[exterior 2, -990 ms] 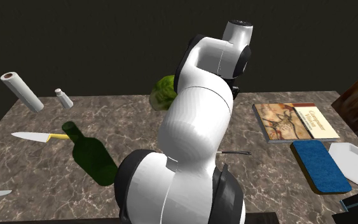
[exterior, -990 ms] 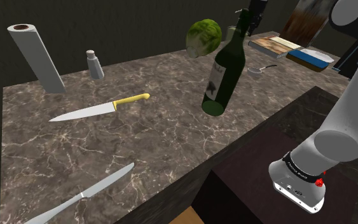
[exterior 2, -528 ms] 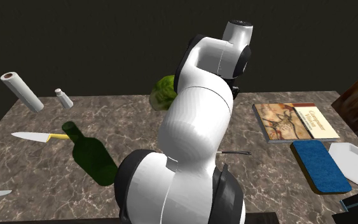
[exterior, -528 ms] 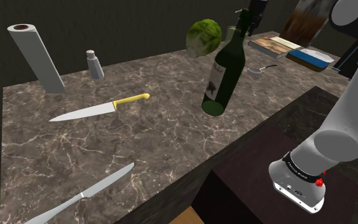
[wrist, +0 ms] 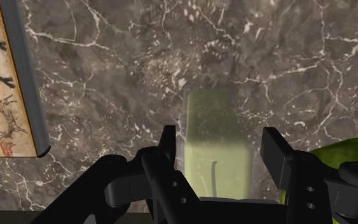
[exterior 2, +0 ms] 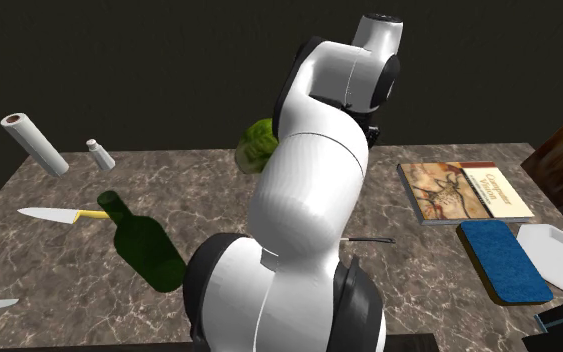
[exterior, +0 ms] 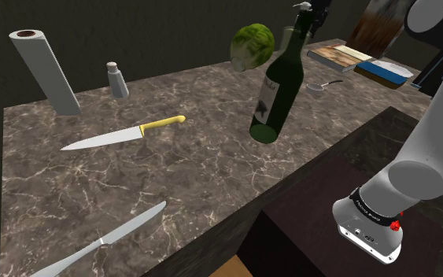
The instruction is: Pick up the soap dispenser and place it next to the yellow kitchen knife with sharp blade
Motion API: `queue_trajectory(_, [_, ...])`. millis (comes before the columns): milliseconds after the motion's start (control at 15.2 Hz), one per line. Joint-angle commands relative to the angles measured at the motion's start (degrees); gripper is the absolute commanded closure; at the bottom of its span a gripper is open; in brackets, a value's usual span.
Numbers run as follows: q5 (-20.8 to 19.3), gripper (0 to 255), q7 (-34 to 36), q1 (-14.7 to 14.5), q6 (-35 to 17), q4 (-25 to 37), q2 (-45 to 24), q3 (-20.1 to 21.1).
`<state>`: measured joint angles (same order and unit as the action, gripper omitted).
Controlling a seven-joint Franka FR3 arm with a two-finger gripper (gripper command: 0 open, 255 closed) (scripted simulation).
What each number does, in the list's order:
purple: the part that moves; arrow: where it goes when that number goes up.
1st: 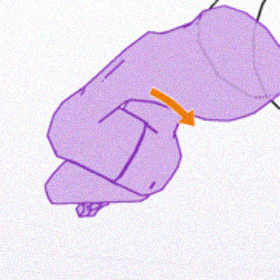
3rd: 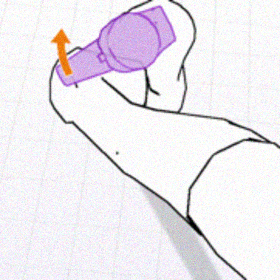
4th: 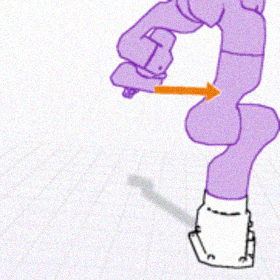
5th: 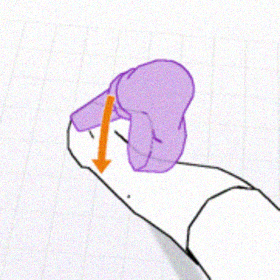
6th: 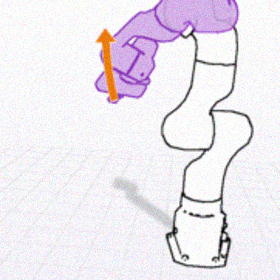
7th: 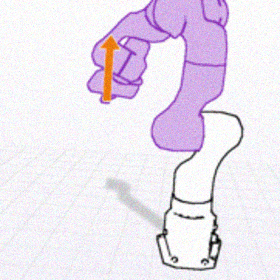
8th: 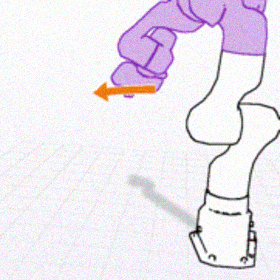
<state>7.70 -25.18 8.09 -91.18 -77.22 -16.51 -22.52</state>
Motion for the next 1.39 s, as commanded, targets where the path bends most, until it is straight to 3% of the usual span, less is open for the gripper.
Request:
queue_trajectory(0, [0.2,255,0.0,0.3,1.8,2.3,-0.5,0.0])
queue_trajectory(528, [1.3,255,-0.1,1.7,9.2,12.2,-3.2,-0.1])
queue_trajectory(858, [-3.0,255,6.3,-4.9,4.5,-2.5,7.8,1.5])
queue_trajectory(1320, [-6.7,255,16.3,-10.7,1.3,-16.0,19.1,6.1])
